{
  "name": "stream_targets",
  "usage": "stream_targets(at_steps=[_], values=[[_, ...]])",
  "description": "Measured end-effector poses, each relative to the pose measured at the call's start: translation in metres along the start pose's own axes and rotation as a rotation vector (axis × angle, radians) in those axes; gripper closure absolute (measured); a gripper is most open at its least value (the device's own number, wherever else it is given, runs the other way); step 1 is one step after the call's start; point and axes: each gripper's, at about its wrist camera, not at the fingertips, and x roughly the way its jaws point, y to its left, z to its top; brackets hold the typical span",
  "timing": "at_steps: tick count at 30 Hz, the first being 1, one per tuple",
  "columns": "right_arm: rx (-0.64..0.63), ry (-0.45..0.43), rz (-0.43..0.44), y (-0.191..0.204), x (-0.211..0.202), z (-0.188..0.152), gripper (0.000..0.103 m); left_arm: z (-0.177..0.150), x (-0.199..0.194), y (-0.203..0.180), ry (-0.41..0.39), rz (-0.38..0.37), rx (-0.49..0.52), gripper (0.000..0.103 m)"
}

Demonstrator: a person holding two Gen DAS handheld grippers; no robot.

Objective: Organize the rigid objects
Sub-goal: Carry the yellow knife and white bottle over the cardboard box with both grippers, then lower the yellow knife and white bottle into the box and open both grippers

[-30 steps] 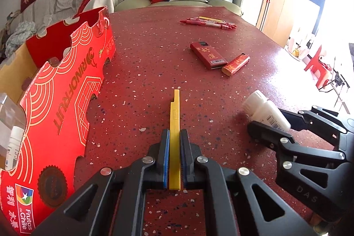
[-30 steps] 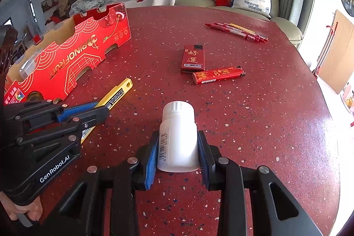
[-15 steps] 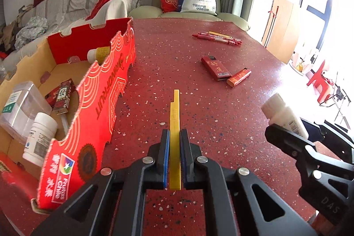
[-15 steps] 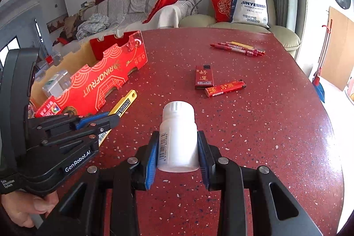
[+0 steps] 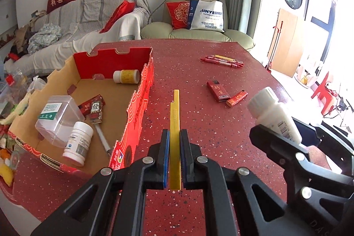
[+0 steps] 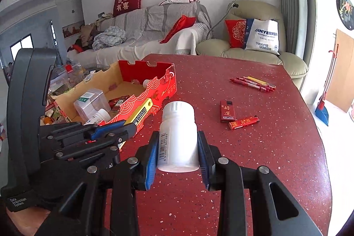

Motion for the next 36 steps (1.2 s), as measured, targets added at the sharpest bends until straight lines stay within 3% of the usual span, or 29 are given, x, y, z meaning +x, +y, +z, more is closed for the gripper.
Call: stream_targets(at_steps=[20,36], values=[[-0.100,0.024,0.162,0.077,0.041,0.039,0.069,0.008,-0.028,0.099,-0.036,0.142,-0.141,0.094],[-0.168,0.088,0.207,0.127,0.105,0.064,0.069,0.021,0.010,0.169,0.029,0.235,-0.141,0.094]])
